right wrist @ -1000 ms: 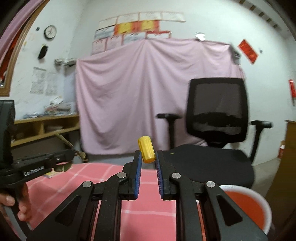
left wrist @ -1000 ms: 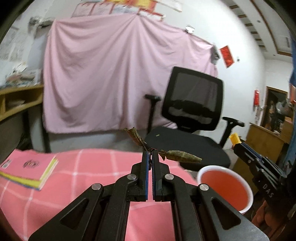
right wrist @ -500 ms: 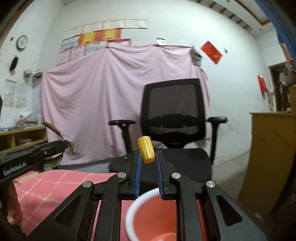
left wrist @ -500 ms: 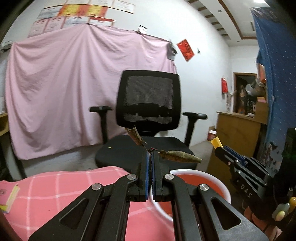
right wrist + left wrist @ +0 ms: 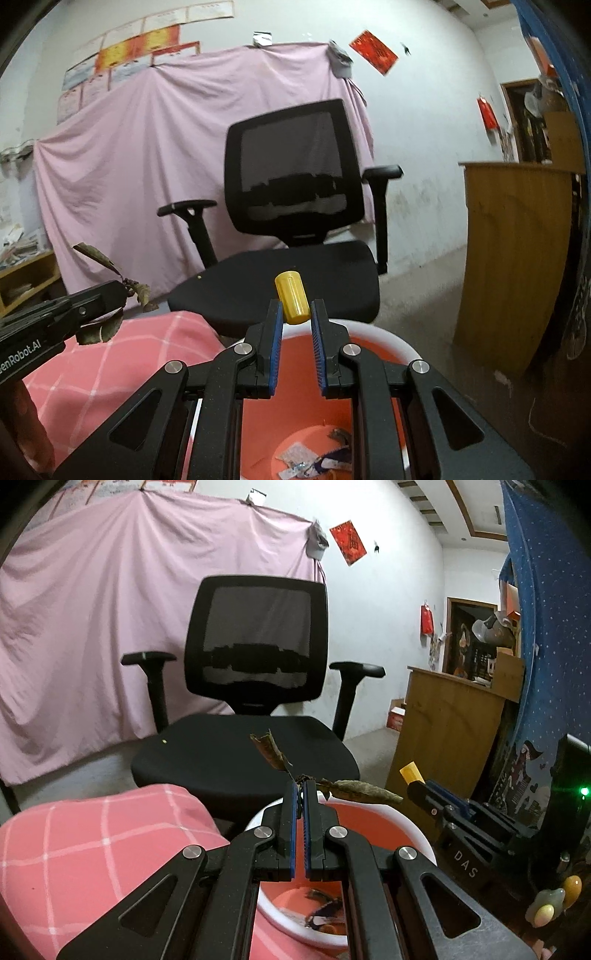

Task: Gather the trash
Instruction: 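Open both tools over the bucket to drop the leaf stem and yellow cylinder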

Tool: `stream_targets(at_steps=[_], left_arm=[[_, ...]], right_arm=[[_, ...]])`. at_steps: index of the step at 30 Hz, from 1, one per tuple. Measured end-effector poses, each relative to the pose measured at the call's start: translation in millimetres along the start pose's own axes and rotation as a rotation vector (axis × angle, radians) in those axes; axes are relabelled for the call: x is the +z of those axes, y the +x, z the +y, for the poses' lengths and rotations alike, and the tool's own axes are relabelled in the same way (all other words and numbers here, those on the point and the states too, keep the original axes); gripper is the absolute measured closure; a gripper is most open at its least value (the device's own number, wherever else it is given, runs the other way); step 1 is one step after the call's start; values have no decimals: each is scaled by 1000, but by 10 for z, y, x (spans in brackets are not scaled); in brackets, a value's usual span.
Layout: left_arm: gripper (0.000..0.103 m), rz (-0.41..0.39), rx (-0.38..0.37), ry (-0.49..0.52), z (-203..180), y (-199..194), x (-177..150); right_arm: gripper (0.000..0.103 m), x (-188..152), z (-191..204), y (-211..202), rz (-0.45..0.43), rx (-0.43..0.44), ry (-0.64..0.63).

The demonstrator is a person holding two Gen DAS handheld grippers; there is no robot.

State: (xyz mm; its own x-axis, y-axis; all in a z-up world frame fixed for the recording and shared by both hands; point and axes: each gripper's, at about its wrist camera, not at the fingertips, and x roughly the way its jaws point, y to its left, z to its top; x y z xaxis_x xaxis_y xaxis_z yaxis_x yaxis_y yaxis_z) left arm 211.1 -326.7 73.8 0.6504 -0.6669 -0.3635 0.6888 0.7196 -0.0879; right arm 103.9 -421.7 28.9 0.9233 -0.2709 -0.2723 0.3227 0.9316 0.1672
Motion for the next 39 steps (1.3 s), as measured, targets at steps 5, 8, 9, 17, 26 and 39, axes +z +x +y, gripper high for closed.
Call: stream_targets(at_steps=[5,8,9,17,26,39], left_arm=[[102,31,-14,-17,-13,106,-17],[102,53,-18,-25,-5,152,-41],[102,61,-17,-28,-2,168,-50],[102,142,-35,-66,58,277,-79],[101,217,-29,-99,105,383,-109],[86,243,-17,-121,210,351,-128]], right_arm=[[89,-13,-42,20,9,0,10],[89,-11,-61,31,15,4,14],[89,-6,-55,44,17,3,16],[89,-17,-46,89,45,7,24],[89,-73,-36,158,93,8,23],[86,-67,-23,137,100,5,17]])
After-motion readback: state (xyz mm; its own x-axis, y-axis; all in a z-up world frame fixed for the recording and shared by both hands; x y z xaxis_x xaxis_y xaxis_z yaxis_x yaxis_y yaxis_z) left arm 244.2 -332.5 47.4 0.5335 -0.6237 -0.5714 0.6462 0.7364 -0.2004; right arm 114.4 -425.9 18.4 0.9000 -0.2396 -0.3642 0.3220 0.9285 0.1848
